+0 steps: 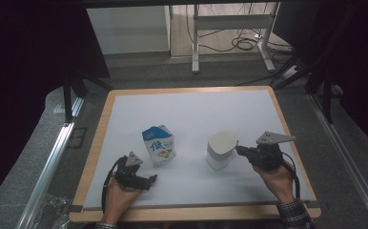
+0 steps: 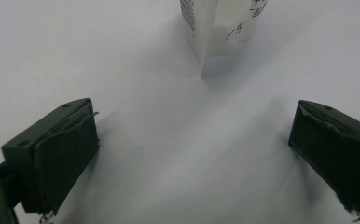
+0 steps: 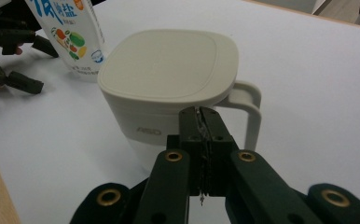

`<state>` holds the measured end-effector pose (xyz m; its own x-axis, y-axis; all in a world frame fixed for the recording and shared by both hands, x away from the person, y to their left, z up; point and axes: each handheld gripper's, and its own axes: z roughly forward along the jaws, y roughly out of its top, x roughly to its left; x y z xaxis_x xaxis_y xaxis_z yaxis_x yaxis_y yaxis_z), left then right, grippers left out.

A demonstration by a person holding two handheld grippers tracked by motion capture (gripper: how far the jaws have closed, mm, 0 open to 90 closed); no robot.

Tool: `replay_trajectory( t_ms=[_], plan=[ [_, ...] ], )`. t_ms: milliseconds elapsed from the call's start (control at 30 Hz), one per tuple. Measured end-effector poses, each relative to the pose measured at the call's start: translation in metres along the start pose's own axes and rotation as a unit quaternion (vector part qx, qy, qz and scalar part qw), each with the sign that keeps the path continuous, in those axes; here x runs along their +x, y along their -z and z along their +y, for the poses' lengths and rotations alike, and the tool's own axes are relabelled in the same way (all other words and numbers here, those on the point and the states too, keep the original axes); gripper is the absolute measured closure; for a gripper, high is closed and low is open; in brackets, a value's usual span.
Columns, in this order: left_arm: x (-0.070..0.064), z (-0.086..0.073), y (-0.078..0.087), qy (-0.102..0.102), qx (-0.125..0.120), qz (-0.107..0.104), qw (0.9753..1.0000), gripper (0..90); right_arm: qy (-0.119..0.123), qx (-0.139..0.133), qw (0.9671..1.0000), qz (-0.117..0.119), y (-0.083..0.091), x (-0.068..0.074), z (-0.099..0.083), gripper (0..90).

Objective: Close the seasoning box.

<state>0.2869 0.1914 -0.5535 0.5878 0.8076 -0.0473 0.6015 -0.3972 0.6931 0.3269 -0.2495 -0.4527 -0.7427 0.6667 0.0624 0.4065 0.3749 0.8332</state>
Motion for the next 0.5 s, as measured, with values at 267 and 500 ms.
replay_trajectory(
  t_ms=[267, 500],
  plan=[
    [0.0, 0.0, 0.0, 0.0, 0.0, 0.0, 1.0, 1.1, -0.001, 0.003, 0.9999, 0.013, -0.004, 0.008, -0.009, 88.4],
    [0.0, 0.0, 0.0, 0.0, 0.0, 0.0, 1.0, 1.1, 0.004, 0.011, 0.9996, 0.026, -0.015, 0.015, -0.018, 88.3]
  ],
)
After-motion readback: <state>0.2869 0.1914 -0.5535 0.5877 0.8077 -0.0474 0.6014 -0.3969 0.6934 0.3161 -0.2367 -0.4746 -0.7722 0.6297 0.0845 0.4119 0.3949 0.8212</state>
